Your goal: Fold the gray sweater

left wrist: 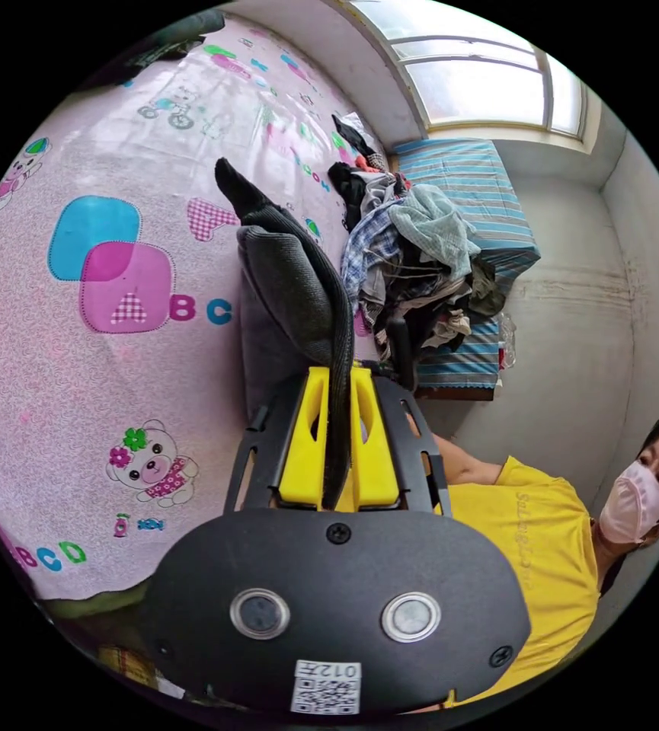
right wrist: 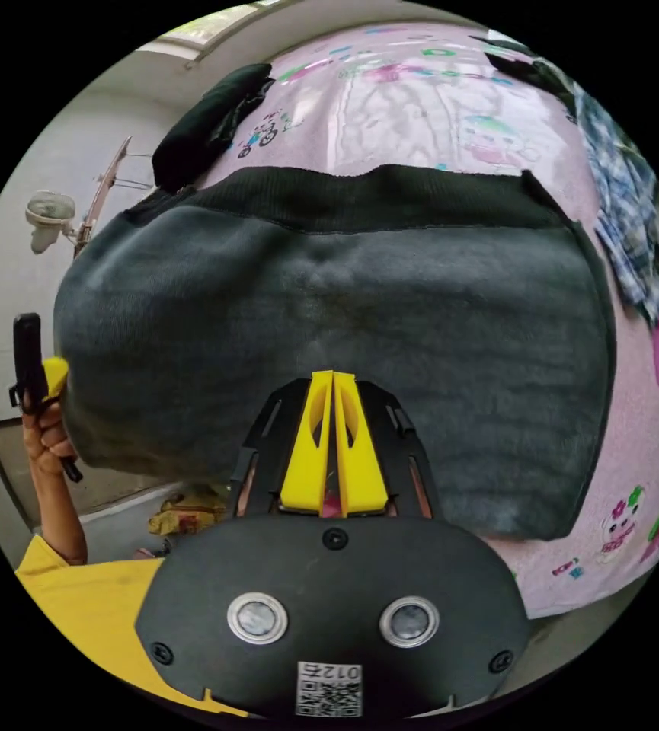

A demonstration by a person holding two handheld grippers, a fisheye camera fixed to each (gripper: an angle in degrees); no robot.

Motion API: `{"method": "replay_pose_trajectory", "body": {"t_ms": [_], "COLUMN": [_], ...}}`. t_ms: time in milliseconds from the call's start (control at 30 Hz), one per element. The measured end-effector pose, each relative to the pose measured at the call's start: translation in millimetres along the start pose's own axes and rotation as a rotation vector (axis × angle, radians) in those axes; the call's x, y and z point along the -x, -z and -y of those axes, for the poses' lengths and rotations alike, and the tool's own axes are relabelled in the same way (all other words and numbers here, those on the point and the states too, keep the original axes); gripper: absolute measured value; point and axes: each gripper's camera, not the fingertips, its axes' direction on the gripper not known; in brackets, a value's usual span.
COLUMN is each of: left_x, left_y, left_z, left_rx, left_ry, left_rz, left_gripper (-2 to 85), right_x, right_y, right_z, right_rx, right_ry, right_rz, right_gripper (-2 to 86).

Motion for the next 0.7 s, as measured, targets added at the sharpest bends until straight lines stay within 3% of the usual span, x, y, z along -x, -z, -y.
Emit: {"method": "replay_pose_trajectory", "body": {"t_ms": [133, 300, 567, 700], "left_x": [-64, -171, -201, -230], "left_y": [-45, -179, -424, -452], "left_z": [17, 56, 100, 81], "left_rx": [-0.005, 0.05, 0.209, 0.075], "left_ry": [0.044, 0.043, 0.137, 0.132], "left_rz": [0.06, 0.228, 0.483, 0.234], "left_gripper": [3.2, 3.5, 5.0, 5.8], "right_x": [-66, -154, -276, -293], "right_y": [53, 100, 132, 151], "right_z": [-76, -163, -250, -258], "right_rx": [-0.129, -0.24, -0.304, -0.338], "right_ry": [-0.092, -0.219, -0.384, -0.331], "right_rz": [0.139, 0.181, 0.224, 0.199], "right_gripper": [0.0, 0.0, 0.4, 1.3]}}
